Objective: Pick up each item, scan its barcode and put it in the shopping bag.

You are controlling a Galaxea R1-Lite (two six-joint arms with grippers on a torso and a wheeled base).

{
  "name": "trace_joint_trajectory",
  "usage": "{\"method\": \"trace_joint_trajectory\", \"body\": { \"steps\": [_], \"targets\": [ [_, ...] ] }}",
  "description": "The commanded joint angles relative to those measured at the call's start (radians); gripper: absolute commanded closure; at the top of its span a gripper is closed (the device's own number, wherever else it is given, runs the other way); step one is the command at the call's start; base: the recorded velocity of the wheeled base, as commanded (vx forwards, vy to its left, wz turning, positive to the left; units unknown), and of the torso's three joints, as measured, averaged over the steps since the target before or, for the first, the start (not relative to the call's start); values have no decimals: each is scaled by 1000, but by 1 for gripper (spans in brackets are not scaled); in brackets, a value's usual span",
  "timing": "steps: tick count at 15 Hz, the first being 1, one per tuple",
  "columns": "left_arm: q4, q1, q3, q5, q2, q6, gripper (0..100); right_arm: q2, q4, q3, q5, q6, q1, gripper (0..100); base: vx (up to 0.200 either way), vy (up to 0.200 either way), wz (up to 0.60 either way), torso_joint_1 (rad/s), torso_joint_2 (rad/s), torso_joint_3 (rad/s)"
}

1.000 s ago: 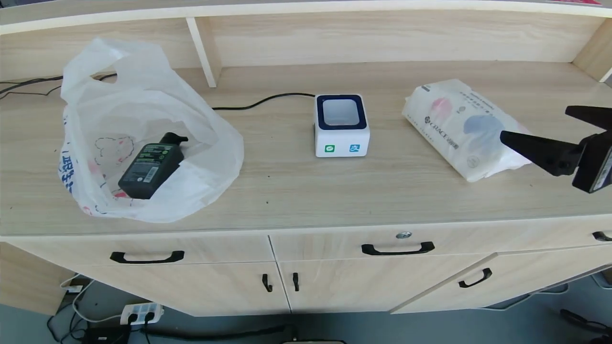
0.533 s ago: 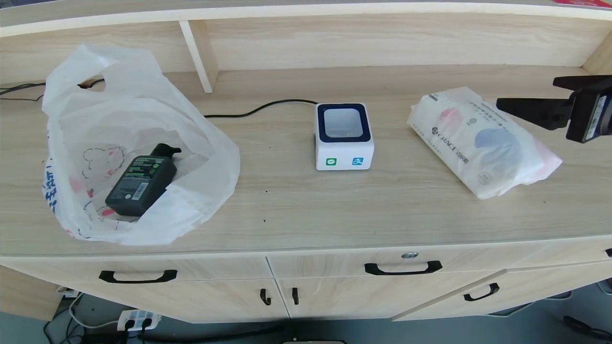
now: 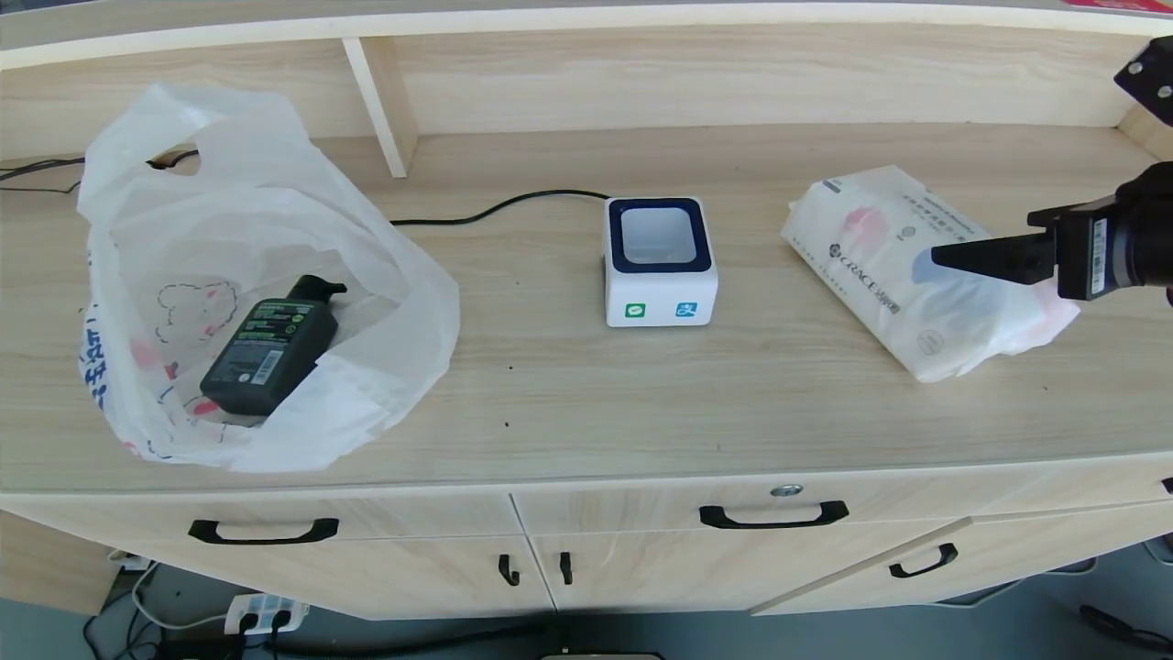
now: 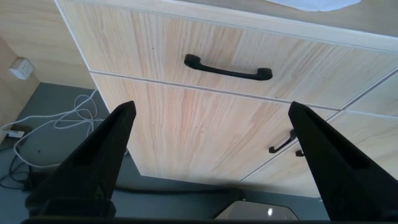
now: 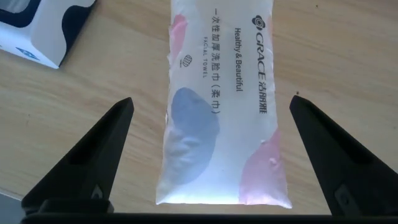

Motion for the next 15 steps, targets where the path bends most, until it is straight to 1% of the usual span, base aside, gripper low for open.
{"method": "trace_joint_trajectory", "body": {
  "steps": [1, 3, 5, 8, 15],
  "targets": [
    [0, 0, 0, 1, 1, 1, 0, 31, 45, -46, 16, 0, -7, 0, 0, 0, 0, 0, 0, 0],
    [0, 0, 0, 1, 1, -1, 0, 33, 100, -75, 16, 0, -35, 0, 0, 0, 0, 0, 0, 0],
    [0, 0, 0, 1, 1, -1, 0, 43, 111, -86, 16, 0, -55, 0, 0, 0, 0, 0, 0, 0],
    [0, 0, 0, 1, 1, -1, 0, 42, 146, -76, 18, 0, -56, 0, 0, 0, 0, 0, 0, 0],
    [-2, 0, 0, 1, 1, -1, 0, 82, 148, -83, 16, 3, -64, 0, 0, 0, 0, 0, 0, 0]
  ]
}}
